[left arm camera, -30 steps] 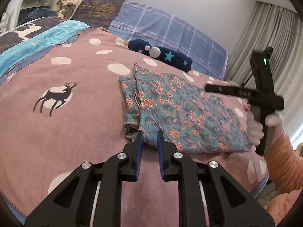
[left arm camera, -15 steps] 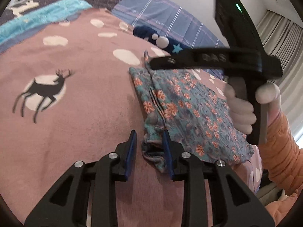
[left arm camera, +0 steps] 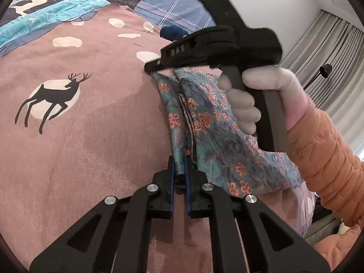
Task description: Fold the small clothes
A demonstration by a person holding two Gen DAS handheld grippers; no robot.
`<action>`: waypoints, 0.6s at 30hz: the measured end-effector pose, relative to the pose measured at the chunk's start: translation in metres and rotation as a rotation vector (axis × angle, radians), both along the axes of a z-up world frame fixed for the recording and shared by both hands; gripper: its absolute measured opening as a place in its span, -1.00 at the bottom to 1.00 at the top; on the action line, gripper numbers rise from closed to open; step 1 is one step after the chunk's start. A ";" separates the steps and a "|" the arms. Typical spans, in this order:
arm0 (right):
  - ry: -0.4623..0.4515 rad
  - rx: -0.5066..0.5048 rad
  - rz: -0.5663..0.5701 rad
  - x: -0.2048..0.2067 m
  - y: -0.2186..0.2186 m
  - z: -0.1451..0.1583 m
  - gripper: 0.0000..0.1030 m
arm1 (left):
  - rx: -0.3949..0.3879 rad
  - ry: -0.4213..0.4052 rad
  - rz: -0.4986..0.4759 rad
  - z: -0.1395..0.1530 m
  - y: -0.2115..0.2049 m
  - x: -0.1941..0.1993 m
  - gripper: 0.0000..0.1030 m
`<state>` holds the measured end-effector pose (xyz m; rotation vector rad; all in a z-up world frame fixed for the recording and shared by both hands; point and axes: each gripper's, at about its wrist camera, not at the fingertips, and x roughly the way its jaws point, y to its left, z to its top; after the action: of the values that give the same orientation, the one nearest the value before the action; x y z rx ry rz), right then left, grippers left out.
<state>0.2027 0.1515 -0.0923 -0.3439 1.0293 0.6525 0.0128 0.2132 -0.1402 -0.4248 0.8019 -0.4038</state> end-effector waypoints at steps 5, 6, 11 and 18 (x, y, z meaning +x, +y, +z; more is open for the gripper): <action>0.039 0.060 -0.095 0.016 -0.024 0.009 -0.71 | 0.058 -0.039 0.061 0.015 0.009 -0.014 -0.74; 0.012 0.059 -0.125 0.019 -0.032 0.017 -0.64 | 0.060 -0.056 0.062 0.020 0.011 -0.017 -0.74; -0.027 -0.006 -0.263 0.045 -0.056 0.032 -0.32 | 0.030 -0.139 -0.035 0.039 -0.008 -0.019 -0.30; 0.009 -0.106 -0.264 0.051 -0.033 0.000 -0.20 | 0.151 -0.046 -0.104 0.012 -0.037 0.002 -0.74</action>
<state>0.2539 0.1183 -0.0927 -0.2907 1.0978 0.3631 0.0148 0.1758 -0.1282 -0.2333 0.8062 -0.4450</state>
